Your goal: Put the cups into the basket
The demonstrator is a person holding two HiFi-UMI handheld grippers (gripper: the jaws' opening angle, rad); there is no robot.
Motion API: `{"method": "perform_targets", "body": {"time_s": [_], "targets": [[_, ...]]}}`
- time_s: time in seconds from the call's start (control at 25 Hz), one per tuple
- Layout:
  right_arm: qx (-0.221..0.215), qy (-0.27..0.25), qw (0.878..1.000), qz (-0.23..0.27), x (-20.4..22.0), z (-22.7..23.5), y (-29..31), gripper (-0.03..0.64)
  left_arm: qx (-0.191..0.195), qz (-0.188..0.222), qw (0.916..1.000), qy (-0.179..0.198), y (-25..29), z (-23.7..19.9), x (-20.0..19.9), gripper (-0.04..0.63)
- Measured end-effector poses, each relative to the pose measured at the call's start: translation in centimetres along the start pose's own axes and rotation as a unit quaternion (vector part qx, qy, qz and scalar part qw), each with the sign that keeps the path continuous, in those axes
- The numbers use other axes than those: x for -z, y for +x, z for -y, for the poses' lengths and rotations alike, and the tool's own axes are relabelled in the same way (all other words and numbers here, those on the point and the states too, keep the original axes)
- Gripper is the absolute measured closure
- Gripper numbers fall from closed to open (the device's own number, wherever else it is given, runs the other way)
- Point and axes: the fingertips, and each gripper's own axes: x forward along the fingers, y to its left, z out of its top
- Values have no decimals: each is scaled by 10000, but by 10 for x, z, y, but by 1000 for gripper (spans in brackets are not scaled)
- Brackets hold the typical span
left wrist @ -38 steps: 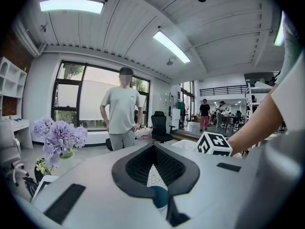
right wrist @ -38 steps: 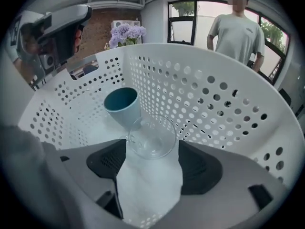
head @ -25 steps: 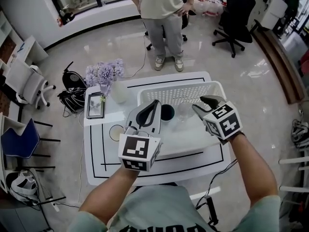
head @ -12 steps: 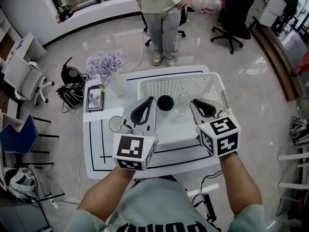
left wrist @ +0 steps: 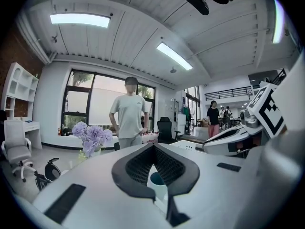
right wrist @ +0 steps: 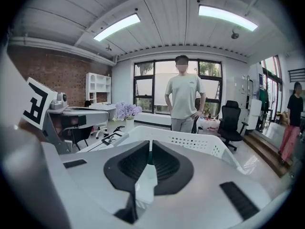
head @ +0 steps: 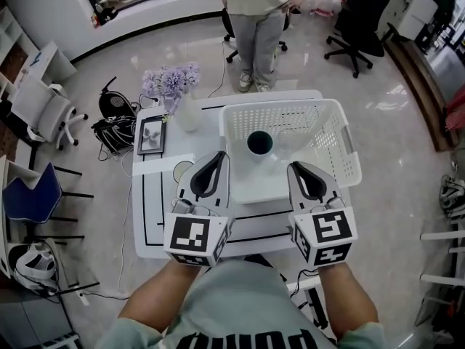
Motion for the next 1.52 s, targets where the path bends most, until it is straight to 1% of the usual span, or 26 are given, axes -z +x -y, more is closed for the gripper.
{"method": "perform_targets", "body": {"time_s": [0.2, 0.48, 0.68, 0.84, 1.08, 1.52], "targets": [[114, -57, 9998, 146, 10, -24, -15, 585, -109, 40, 9999, -20, -30, -4, 3, 592], [70, -35, 9997, 241, 18, -55, -29, 588, -337, 49, 9994, -20, -67, -21, 11, 592], [27, -56, 9996, 282, 26, -78, -36, 589, -424, 97, 9991, 2, -88, -27, 13, 592], [-62, -6, 9996, 293, 32, -97, -39, 589, -403, 30, 9992, -34, -101, -27, 21, 592], [-170, 15, 9995, 276, 39, -121, -44, 592, -335, 0, 9994, 12, -116, -29, 30, 594], [-225, 46, 9993, 289, 42, -142, -43, 595, -257, -61, 9996, 61, -127, -35, 41, 594]]}}
